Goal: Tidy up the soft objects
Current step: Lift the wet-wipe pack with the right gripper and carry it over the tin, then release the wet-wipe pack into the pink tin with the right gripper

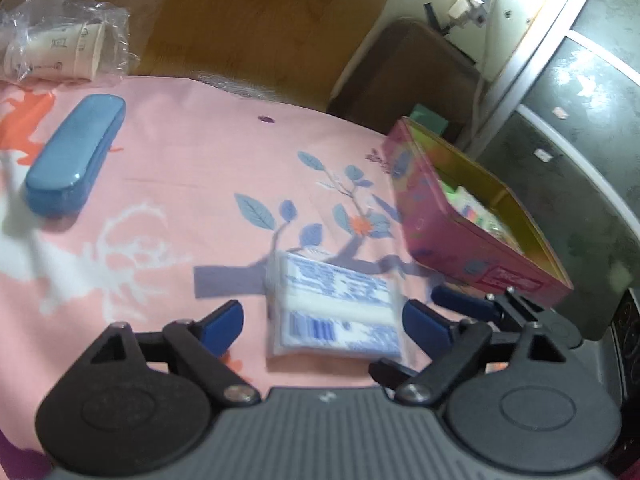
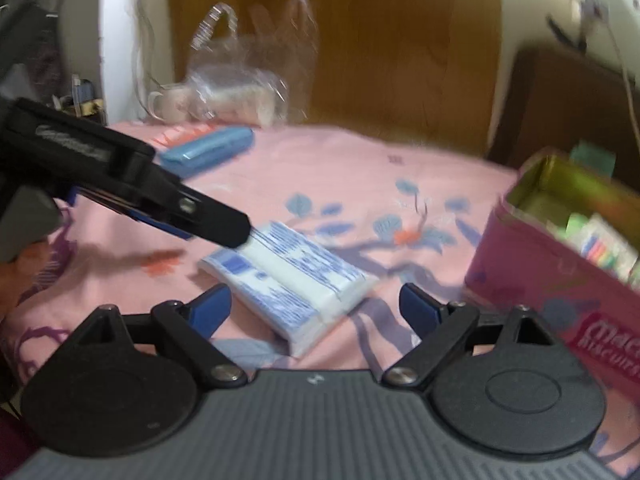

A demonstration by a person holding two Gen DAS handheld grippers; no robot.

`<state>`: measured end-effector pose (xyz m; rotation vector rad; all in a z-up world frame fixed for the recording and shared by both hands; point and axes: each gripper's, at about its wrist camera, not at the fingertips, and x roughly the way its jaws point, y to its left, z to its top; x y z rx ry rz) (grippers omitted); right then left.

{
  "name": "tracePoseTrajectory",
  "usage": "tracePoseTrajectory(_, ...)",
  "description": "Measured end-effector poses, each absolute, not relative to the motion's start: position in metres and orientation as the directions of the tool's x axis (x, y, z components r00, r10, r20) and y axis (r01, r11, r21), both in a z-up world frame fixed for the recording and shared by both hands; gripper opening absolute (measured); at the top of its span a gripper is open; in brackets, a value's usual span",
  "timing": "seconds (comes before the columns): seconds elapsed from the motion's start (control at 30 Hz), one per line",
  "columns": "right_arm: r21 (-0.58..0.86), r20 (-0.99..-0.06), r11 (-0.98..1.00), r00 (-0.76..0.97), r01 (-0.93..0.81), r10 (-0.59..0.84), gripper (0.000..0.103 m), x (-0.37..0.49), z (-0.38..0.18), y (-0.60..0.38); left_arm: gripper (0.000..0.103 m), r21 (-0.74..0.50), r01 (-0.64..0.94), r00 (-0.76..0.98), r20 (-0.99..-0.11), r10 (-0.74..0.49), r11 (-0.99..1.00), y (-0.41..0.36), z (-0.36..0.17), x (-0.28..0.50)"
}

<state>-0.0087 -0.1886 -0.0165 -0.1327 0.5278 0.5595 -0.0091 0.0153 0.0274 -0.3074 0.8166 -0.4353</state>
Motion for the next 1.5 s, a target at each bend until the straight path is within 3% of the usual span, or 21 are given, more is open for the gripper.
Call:
tracePoseTrajectory(0.1,0.098,-0.552,0.846,0.679,-0.524,0.484,0.085,-0.001,-0.026,-0.191,0.091,-0.382,0.222,0.617,-0.657,-0.433,0.897,0.011,0.024,0.002)
tracePoseTrajectory(0.23,0.076,-0.508,0.842,0.706,-0.534,0.493,0.070,-0.012,-0.030,-0.179,0.086,-0.365,0.241,0.591,-0.680,-0.434,0.899,0.003,0.016,0.020)
tracePoseTrajectory(0.33,-0.003,-0.498,0.854,0.741,-0.521,0.450,0.068,-0.018,-0.030,-0.163,0.086,-0.355,0.318,0.563,-0.676,-0.476,0.879,-0.019,0.015,0.018)
tracePoseTrajectory(0.43,-0.006,-0.452,0.870,0.777,-0.494,0.438,0.066,-0.023,-0.026,-0.169,0.086,-0.288,0.328,0.593,-0.678,-0.434,0.899,-0.035,0.019,0.008)
tracePoseTrajectory(0.57,-0.067,-0.328,0.908,0.869,-0.413,0.371,0.065,-0.037,-0.007,-0.189,0.086,-0.348,0.370,0.615,-0.604,-0.508,0.861,-0.036,0.049,0.009)
tracePoseTrajectory(0.73,-0.112,-0.227,0.957,0.945,-0.267,0.237,0.066,-0.035,0.021,-0.236,0.086,-0.320,0.461,0.607,-0.566,-0.558,0.827,-0.080,0.083,0.033)
tracePoseTrajectory(0.87,-0.096,-0.230,0.985,0.966,-0.141,0.115,0.066,-0.013,0.028,-0.285,0.086,-0.294,0.546,0.582,-0.541,-0.607,0.785,-0.138,0.095,0.057)
tracePoseTrajectory(0.97,-0.100,-0.245,0.995,0.969,0.005,-0.030,0.068,0.026,0.025,-0.313,0.097,-0.290,0.577,0.569,-0.528,-0.630,0.764,-0.183,0.094,0.080)
tracePoseTrajectory(1.07,-0.108,-0.316,0.983,0.932,0.150,-0.177,0.067,0.059,0.013,-0.337,0.093,-0.215,0.553,0.623,-0.535,-0.571,0.805,-0.221,0.087,0.103)
tracePoseTrajectory(1.17,0.007,-0.311,0.988,0.939,0.155,-0.145,0.067,0.048,0.009,-0.356,0.093,-0.188,0.493,0.645,-0.577,-0.502,0.850,-0.232,0.076,0.114)
tracePoseTrajectory(1.5,0.162,-0.225,0.975,0.968,0.152,-0.113,0.068,-0.020,0.007,-0.335,0.093,-0.086,0.456,0.700,-0.581,-0.416,0.886,-0.205,0.061,0.070)
